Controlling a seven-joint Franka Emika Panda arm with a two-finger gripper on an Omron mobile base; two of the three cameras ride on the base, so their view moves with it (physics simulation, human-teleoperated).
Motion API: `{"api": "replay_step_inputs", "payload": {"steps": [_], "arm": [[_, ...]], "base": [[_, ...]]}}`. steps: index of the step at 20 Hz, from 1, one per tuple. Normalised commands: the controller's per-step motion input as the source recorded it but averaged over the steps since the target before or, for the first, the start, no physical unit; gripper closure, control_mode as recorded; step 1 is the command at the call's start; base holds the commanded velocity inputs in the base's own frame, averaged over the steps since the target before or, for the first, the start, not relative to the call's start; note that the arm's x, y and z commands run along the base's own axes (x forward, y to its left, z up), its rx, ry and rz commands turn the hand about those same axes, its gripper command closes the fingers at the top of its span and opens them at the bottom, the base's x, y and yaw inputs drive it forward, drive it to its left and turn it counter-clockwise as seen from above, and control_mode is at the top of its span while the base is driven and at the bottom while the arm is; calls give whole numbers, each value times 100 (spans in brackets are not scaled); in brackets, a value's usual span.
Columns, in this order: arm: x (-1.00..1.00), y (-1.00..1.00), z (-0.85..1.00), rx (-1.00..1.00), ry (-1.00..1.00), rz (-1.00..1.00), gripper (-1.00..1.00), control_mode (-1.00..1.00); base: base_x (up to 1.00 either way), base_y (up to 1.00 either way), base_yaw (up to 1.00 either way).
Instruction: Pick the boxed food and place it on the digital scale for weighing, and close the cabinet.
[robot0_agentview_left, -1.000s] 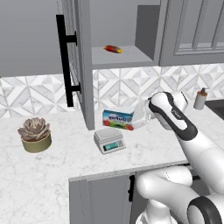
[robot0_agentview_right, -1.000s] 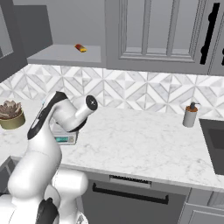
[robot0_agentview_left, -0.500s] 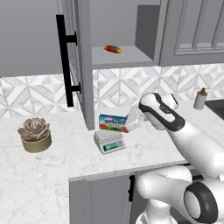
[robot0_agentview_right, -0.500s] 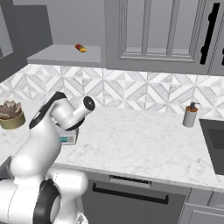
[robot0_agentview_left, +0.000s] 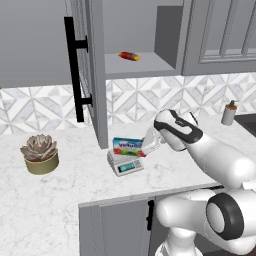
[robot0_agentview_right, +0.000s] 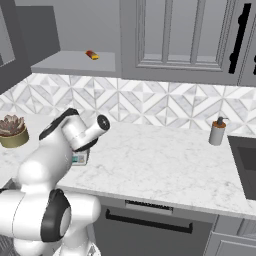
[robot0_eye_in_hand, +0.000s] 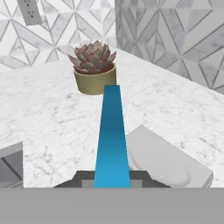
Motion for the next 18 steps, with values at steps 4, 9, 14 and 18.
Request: {"api": "replay_step_inputs", "payload": {"steps": [4,9,14,18], "arm": [[8,0,-27,0,0,1,100,-100],[22,12,-20,0,0,0,100,-100],[46,36,-1,0,0,0,100,-100],[34,10,-15,0,1,0,100,-100]], "base": [[0,0,0],[0,0,0],[0,0,0],[0,0,0]]}}
